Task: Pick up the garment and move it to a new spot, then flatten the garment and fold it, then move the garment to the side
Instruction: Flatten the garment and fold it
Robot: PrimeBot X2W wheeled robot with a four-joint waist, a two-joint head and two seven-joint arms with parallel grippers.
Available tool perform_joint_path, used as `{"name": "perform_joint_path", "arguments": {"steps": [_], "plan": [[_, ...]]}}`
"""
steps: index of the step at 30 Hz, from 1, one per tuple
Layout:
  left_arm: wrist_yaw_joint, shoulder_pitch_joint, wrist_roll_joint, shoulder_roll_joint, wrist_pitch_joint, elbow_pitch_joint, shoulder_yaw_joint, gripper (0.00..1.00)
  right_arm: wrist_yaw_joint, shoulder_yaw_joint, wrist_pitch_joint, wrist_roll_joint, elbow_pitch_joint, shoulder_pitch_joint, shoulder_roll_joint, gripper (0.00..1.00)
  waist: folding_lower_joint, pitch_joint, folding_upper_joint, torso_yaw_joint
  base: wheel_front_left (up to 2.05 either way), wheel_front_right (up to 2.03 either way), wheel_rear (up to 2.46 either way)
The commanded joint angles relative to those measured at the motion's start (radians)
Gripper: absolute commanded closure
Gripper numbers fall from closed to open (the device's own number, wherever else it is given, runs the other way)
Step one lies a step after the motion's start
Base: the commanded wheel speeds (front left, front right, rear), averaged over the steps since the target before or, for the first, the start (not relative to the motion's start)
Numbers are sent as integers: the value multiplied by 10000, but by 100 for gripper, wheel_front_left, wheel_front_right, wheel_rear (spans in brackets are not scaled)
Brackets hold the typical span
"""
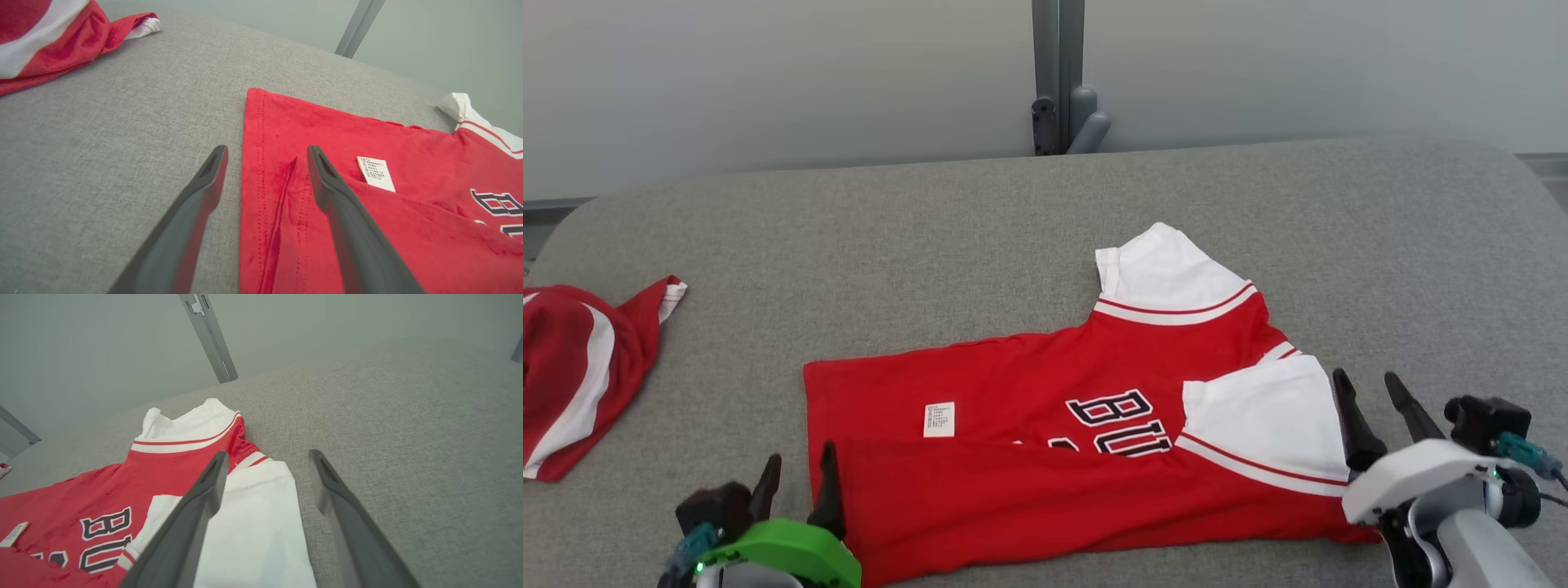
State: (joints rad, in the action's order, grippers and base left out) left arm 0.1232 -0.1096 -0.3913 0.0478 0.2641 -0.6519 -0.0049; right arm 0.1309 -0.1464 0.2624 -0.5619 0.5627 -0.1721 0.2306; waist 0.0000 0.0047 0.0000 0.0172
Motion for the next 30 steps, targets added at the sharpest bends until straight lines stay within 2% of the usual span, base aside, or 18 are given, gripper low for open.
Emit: {"name": "perform_joint_path", "arguments": {"steps": [1, 4, 9, 16, 23, 28, 29, 30], "plan": [[22, -685, 344, 92, 0, -104, -24, 0, -4, 146, 32, 443, -166, -472, -162, 0, 0, 585, 0, 16, 0, 0, 0], [58, -1872, 701, 163, 0, -587, -88, 0, -3, 116, 32, 1036, -376, -1185, -344, 0, 0, 1324, 0, -7, 0, 0, 0], [61, -3284, 997, 289, 0, -1446, -55, 0, -3, -152, 32, 1191, -435, -2138, -527, 0, 0, 2190, 0, -139, 0, 0, 0], [-79, -4327, 1320, 439, 0, -2701, -93, 0, -3, -456, 33, 1166, -461, -2900, -508, 0, 0, 2727, 0, -212, 0, 0, 0], [-150, -4512, 1293, 317, -19, -3234, 136, 0, -3, -658, 33, 1075, -338, -3407, -318, 0, 0, 2874, 0, -97, 0, 0, 0], [-57, -4608, 1309, 226, -11, -2970, 149, 0, -3, -1337, 25, 937, 409, -4260, 17, 0, 0, 3048, 0, 121, 0, 0, 0], [-32, -4654, 1288, 206, -11, -2951, 125, 55, -3, -1567, -1, 890, 638, -4496, 70, 0, 0, 3105, 0, 162, 0, 0, 0], [-25, -4705, 1293, 187, -13, -2928, 85, 89, -3, -1752, -42, 869, 909, -4811, 157, 0, 0, 3155, 0, 201, 0, 0, 0]]}}
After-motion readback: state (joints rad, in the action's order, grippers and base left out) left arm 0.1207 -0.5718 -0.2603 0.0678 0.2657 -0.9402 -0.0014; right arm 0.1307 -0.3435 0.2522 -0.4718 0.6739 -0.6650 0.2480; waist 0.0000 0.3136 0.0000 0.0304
